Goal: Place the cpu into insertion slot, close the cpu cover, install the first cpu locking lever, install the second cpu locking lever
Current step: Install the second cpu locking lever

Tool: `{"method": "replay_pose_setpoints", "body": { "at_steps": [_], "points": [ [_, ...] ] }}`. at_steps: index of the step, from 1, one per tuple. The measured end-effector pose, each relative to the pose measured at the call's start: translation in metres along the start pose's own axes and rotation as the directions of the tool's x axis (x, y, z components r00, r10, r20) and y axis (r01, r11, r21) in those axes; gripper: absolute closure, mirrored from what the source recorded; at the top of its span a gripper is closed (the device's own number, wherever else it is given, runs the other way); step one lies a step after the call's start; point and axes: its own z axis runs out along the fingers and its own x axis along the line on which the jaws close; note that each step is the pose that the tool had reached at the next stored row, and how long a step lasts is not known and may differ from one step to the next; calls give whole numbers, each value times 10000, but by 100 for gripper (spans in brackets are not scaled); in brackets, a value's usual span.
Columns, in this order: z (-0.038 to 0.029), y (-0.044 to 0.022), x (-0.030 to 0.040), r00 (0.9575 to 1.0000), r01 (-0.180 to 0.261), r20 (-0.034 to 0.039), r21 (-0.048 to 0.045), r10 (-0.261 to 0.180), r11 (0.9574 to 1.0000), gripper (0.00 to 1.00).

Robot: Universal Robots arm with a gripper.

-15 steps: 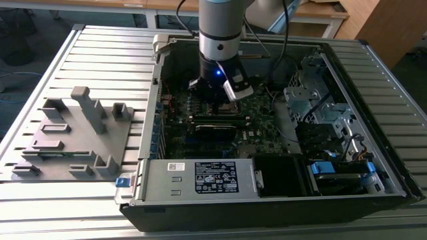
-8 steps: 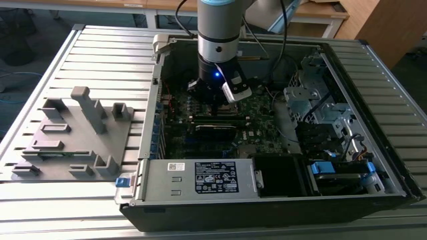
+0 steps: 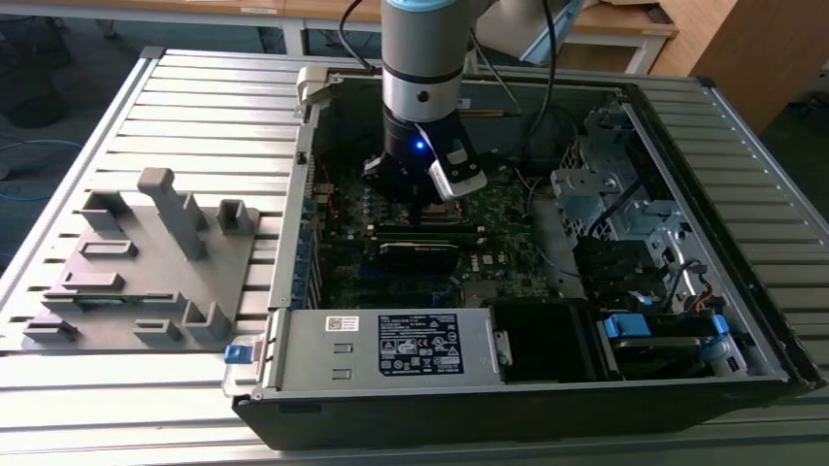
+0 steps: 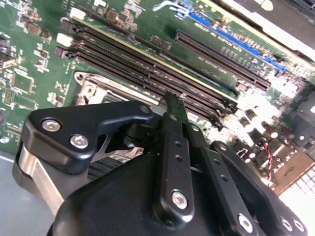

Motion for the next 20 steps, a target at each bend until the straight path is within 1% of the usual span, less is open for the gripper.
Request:
{"method": "replay_pose_setpoints", "body": {
  "at_steps": [2,5,7,10,11,13,16,20],
  "points": [
    [-1,-4,30,10000,-1,-3,-32,1,10000,90],
    [1,-5,45,10000,-4,-10,-122,4,9999,90],
    [4,-7,50,10000,-7,-20,-211,7,9998,90],
    [9,-10,55,10000,-16,-46,-405,14,9992,90],
    [11,-12,55,10000,-18,-50,-455,16,9990,90],
    [17,-19,57,10000,-21,-55,-516,18,9987,90],
    [35,-35,59,10000,-23,-60,-581,19,9983,90],
    [49,-63,65,10000,-30,-73,-726,25,9974,90]
  ]
}}
